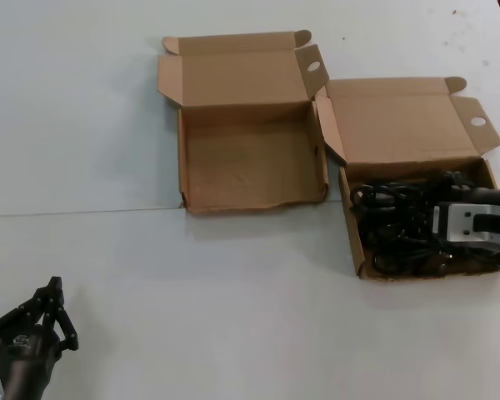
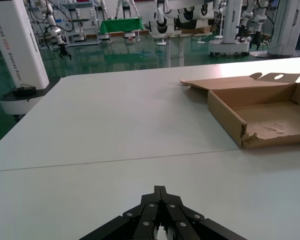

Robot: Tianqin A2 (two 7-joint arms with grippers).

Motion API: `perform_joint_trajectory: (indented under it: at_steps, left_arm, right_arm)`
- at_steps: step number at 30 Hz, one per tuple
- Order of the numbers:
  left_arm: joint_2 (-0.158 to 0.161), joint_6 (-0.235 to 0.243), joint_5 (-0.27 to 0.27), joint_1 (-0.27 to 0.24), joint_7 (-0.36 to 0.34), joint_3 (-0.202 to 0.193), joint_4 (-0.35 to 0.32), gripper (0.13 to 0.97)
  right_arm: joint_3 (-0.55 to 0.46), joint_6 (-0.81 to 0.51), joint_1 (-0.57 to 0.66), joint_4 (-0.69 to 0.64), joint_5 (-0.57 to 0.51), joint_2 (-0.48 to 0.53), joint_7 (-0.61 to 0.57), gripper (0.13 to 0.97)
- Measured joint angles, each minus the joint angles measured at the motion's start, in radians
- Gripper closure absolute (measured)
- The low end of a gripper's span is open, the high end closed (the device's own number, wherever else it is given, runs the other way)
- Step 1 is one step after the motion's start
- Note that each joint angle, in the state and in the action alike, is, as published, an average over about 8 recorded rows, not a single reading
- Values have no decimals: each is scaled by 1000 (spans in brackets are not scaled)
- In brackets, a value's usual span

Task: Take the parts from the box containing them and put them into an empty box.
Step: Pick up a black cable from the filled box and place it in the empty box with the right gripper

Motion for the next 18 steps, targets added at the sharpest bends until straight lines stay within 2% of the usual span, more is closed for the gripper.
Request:
perform_joint_trajectory:
  at_steps: [6,18]
  left_arm:
    - [0,0,0,0,0,0,0,941]
    - [0,0,0,0,0,0,0,941]
  right_arm:
    - [-20,12,1,9,26,22,0,921]
    - [15,-60,2,148,36,38,0,934]
